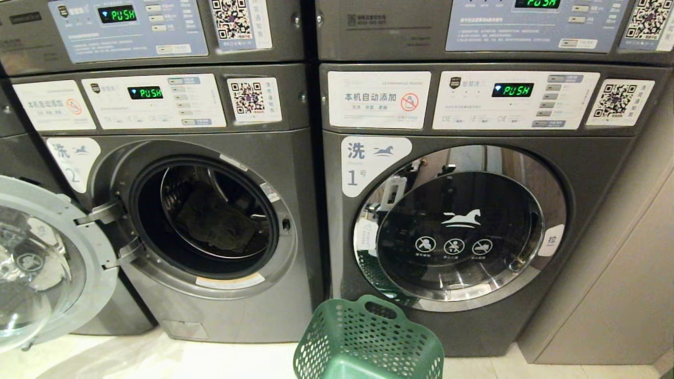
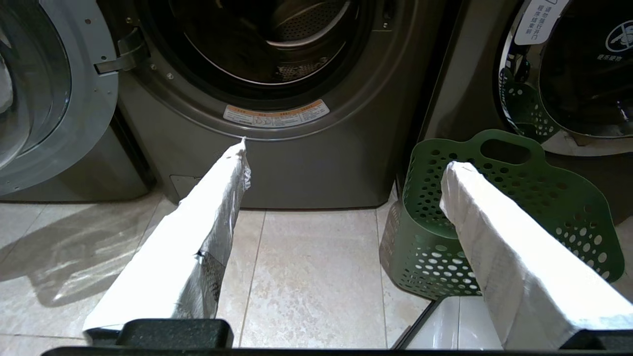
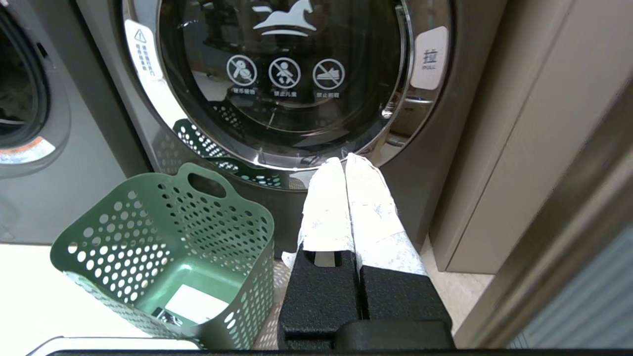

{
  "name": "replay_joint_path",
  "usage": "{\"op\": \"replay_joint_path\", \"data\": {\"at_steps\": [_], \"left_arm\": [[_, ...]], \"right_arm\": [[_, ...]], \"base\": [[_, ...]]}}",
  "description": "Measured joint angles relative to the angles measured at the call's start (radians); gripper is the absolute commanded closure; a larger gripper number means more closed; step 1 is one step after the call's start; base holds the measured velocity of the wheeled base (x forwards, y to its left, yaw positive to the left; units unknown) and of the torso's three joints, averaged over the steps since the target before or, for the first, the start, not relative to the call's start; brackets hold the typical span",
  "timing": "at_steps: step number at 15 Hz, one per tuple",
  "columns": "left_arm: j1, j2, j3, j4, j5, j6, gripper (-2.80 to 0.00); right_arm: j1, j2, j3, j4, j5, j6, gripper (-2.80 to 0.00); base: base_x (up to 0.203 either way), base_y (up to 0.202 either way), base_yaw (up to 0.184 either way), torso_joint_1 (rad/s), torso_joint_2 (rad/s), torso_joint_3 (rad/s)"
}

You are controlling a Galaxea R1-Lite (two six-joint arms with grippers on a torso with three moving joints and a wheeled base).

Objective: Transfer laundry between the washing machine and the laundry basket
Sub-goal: Pick a cloth and place it into the basket

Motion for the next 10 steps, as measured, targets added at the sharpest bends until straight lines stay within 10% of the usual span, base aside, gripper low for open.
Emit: {"op": "replay_joint_path", "data": {"at_steps": [10], "left_arm": [[0.0, 0.0, 0.0, -0.001, 0.007, -0.004, -2.8]], "right_arm": [[0.0, 0.0, 0.0, 0.0, 0.003, -0.013, 0.0]], "base": [[0.0, 0.163, -0.002, 0.003, 0.0, 0.001]]}}
